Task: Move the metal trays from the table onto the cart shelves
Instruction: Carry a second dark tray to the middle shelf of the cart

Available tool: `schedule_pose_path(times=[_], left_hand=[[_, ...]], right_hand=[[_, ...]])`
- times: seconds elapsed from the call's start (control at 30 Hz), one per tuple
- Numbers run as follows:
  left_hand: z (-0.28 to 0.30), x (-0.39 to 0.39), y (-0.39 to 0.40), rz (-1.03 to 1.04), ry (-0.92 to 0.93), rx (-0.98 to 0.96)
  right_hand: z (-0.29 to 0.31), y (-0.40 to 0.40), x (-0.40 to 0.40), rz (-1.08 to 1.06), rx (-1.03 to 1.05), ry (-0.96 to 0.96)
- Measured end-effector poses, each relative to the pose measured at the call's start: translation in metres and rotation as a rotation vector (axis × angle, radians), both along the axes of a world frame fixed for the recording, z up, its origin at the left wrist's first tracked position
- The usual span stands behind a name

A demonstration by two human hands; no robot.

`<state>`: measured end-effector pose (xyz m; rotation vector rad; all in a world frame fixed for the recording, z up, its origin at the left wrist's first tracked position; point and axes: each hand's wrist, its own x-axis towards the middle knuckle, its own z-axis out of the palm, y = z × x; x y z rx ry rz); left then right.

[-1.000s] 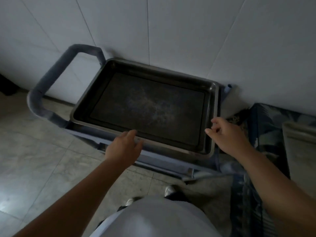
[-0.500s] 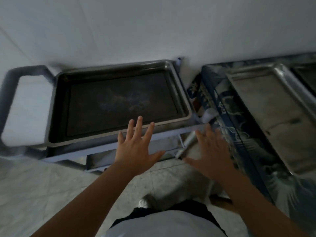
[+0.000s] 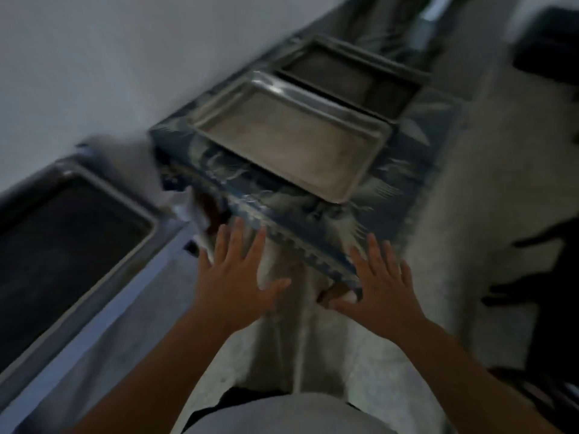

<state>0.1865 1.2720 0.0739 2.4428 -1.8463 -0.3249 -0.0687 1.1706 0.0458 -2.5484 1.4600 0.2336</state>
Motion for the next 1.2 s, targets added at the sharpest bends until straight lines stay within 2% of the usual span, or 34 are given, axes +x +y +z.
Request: schedule_pose_path(times=[0.23,0.43,0.63,0.8,0.97,1.2], left_hand=[[0.017,-0.164,-0.098,-0.517,-0.039,-0.07],[0.01,-0.25,-0.135,-0.684,-0.083,-0.061],[0.01,-0.301,-0.183,-0.687,-0.093,-0.102],[0.013,-0.324,-0.226,-0.696,-0.076,-0.084],[0.01,-0.338,-0.286,-0.676,-0.07,-0.069],[-0.001,-0.344,-0.416,-0.64,-0.037,-0.067]], right_hand=[[0.009,0.035,-0.157,-0.453,-0.02,-0.018],[0.015,0.035,-0.235,-0.635,-0.052,-0.051],[0.021,0.003,-0.286,-0.69,-0.042,-0.082],[0.025,-0.052,-0.314,-0.652,-0.041,-0.079],[0.021,-0.121,-0.323,-0.63,-0.037,-0.083],[0.02,-0.257,-0.329,-0.634,-0.036,-0.049]])
